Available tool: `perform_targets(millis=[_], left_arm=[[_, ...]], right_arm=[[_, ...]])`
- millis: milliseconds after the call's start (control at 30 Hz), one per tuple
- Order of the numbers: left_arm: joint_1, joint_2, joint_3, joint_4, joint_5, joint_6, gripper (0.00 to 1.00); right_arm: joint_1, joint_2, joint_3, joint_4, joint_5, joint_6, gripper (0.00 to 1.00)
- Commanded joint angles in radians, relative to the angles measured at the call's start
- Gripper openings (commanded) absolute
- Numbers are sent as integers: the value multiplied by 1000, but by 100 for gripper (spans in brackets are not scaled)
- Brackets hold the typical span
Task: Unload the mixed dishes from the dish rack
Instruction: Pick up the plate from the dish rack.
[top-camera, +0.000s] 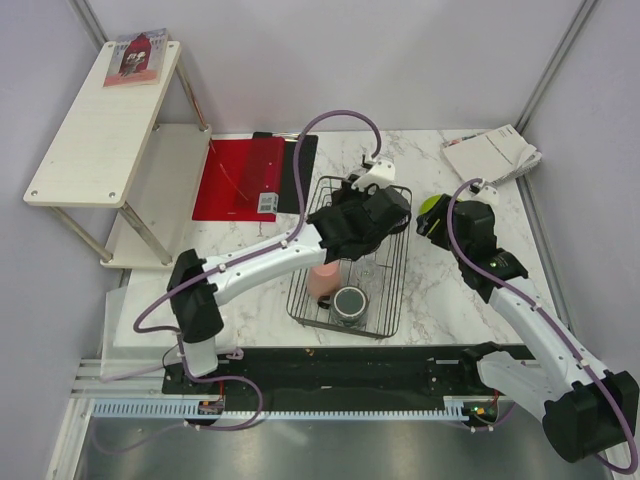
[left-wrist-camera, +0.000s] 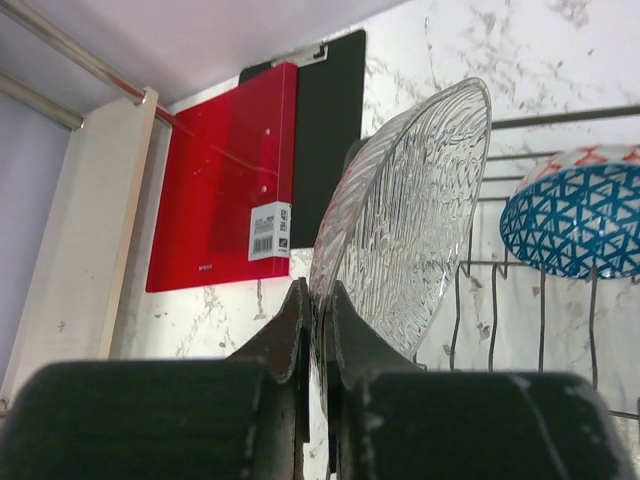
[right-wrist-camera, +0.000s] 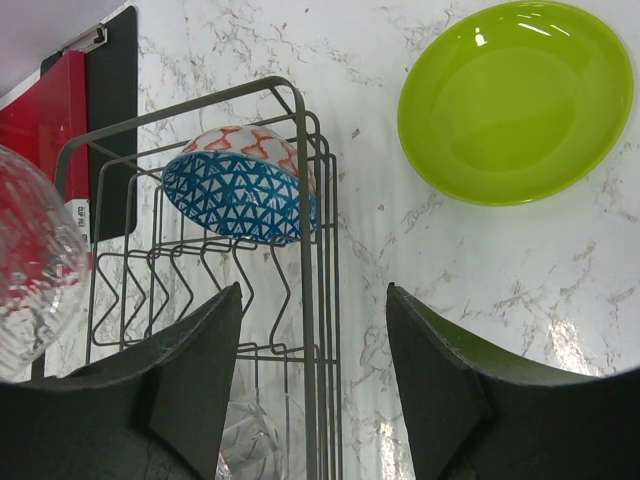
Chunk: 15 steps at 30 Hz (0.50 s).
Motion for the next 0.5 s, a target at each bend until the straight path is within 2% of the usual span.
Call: perform_targets(millis=[0, 100, 133, 200, 233, 267, 300, 333, 367, 433, 467], left_arm=[[-9, -131, 58, 65, -20, 73, 2], [10, -236, 36, 80, 136, 24, 2], [23, -289, 18, 77, 260, -5, 2], [101, -338, -20, 77, 418, -108, 2], [141, -358, -68, 77, 580, -152, 2], [245, -401, -97, 78, 682, -244, 2], [304, -423, -135, 118, 790, -290, 2], [357, -447, -231, 161, 1003, -330, 2], [445, -493, -284, 224, 1105, -381, 2], [493, -523, -388, 366, 1319, -424, 2], [514, -526, -404, 394, 1368, -447, 2]], right_arm=[[0, -13, 30, 35, -19, 7, 67], [1, -24, 42, 43, -43, 16, 67], [1, -30, 45, 46, -59, 27, 67], [-2, -53, 63, 43, -88, 56, 67], [-4, -61, 73, 41, -129, 68, 67], [-4, -79, 90, 40, -148, 91, 67], [-4, -87, 97, 40, -161, 101, 66], [-4, -96, 102, 40, -181, 105, 67], [-4, -111, 113, 41, -188, 107, 66], [-2, -122, 120, 49, -207, 108, 66], [-4, -133, 117, 72, -230, 110, 66]])
